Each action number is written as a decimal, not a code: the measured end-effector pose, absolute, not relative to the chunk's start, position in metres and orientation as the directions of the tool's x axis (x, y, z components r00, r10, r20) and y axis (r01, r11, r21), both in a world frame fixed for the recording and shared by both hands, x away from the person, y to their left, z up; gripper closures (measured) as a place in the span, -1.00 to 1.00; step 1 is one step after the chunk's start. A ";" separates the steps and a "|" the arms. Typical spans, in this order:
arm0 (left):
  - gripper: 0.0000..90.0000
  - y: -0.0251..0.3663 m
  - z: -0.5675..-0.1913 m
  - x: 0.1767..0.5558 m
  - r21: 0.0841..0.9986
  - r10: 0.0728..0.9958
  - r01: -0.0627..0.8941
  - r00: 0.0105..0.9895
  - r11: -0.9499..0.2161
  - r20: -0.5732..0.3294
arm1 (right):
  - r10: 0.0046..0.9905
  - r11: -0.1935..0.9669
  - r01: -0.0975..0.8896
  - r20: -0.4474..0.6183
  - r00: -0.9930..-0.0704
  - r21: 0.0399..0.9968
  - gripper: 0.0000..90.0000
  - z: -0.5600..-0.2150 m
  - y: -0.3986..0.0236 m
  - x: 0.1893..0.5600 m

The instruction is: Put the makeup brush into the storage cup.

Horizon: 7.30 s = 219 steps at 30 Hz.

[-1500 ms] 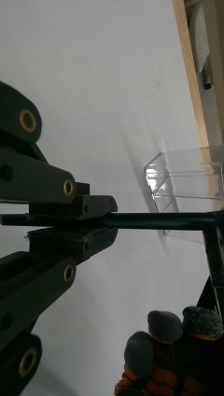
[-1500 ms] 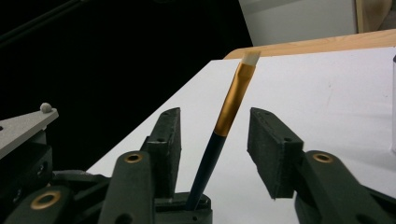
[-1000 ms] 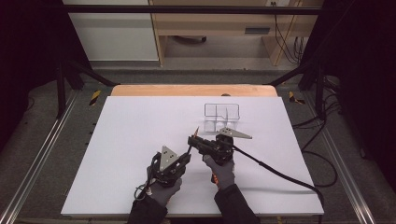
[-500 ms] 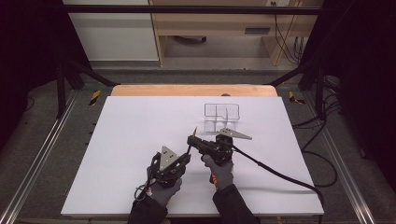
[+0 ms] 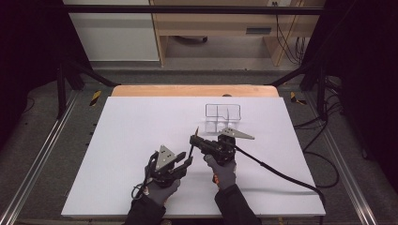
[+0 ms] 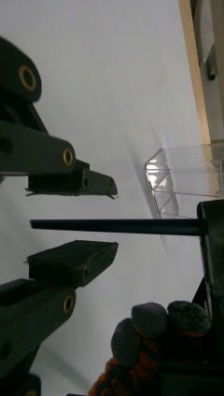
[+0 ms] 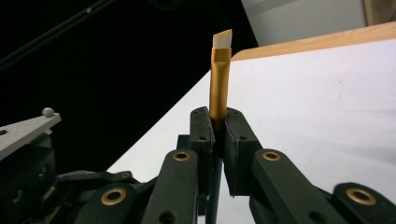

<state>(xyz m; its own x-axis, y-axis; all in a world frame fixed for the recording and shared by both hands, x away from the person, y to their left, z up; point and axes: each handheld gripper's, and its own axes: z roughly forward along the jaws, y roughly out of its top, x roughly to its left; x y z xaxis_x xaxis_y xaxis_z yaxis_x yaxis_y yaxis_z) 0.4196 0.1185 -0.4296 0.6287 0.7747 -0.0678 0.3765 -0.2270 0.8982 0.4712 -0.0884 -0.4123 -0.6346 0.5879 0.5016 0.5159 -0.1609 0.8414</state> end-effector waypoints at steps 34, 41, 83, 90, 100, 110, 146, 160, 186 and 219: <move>-0.70 0.191 -0.424 0.428 0.881 0.748 0.388 0.661 -0.271 -0.061 | 0.705 -0.085 0.396 0.336 -0.624 0.914 0.86 -0.380 -0.118 0.484; -0.71 0.198 -0.425 0.430 0.881 0.757 0.392 0.651 -0.266 -0.062 | 0.729 -0.100 0.378 0.326 -0.602 0.920 0.86 -0.371 -0.127 0.493; -0.73 0.210 -0.421 0.433 0.882 0.766 0.391 0.641 -0.262 -0.056 | 0.848 -0.057 0.276 0.193 -0.494 0.959 0.86 -0.330 -0.124 0.552; -0.73 0.213 -0.420 0.433 0.885 0.766 0.389 0.639 -0.254 -0.062 | 0.867 -0.054 0.265 0.177 -0.465 0.963 0.86 -0.328 -0.126 0.564; -0.73 0.212 -0.420 0.433 0.884 0.762 0.388 0.644 -0.260 -0.059 | 0.881 -0.055 0.272 0.175 -0.440 0.961 0.86 -0.330 -0.124 0.577; -0.73 0.212 -0.420 0.432 0.884 0.760 0.388 0.647 -0.260 -0.060 | 0.892 -0.049 0.280 0.168 -0.419 0.959 0.86 -0.339 -0.119 0.590; -0.73 0.213 -0.420 0.431 0.885 0.756 0.385 0.652 -0.261 -0.060 | 0.915 -0.020 0.318 0.146 -0.377 0.948 0.86 -0.370 -0.110 0.600; -0.73 0.212 -0.420 0.431 0.885 0.754 0.383 0.654 -0.263 -0.059 | 0.915 0.003 0.341 0.135 -0.381 0.940 0.86 -0.381 -0.104 0.597; -0.73 0.210 -0.421 0.431 0.881 0.751 0.385 0.658 -0.273 -0.055 | 0.913 0.022 0.405 0.147 -0.381 0.914 0.83 -0.406 -0.111 0.589; -0.73 0.209 -0.421 0.431 0.883 0.757 0.386 0.651 -0.267 -0.055 | 0.841 0.068 0.313 0.115 -0.529 0.947 -0.42 -0.374 -0.155 0.513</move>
<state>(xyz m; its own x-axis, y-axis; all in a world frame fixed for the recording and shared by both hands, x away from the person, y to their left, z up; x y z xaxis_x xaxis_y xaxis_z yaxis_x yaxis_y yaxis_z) 0.4311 0.2092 -0.4208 0.6511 0.7570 -0.0553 0.3857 -0.2672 0.8831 0.5132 -0.1552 -0.3743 -0.5292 0.8406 0.1152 0.3134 0.0676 0.9472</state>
